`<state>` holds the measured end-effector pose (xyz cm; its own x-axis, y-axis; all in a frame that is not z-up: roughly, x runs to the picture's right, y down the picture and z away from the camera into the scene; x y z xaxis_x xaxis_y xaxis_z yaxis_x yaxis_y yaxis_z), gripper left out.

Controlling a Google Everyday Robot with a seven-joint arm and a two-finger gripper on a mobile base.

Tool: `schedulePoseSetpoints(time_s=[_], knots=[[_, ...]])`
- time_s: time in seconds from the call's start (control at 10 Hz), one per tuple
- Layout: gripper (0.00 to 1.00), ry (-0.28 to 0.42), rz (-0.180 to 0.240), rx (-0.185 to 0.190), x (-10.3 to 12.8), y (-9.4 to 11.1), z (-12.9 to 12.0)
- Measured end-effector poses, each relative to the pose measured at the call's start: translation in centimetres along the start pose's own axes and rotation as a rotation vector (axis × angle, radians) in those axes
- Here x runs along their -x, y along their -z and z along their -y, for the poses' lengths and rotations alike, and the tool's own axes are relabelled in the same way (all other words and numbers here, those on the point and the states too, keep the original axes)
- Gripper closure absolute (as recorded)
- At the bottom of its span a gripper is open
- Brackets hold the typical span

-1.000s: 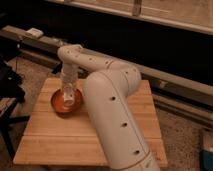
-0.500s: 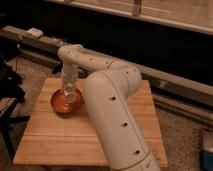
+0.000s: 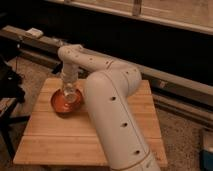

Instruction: Place the bottle in the ceramic bowl

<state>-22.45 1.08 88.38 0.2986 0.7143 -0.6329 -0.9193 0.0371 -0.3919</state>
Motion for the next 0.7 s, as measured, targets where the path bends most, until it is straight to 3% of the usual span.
schedulePoseSetpoints(time_s=[0.3, 0.7], knots=[[0.53, 0.001, 0.000, 0.000, 0.00, -0.03, -0.06], [0.21, 0.001, 0.000, 0.000, 0.00, -0.03, -0.07]])
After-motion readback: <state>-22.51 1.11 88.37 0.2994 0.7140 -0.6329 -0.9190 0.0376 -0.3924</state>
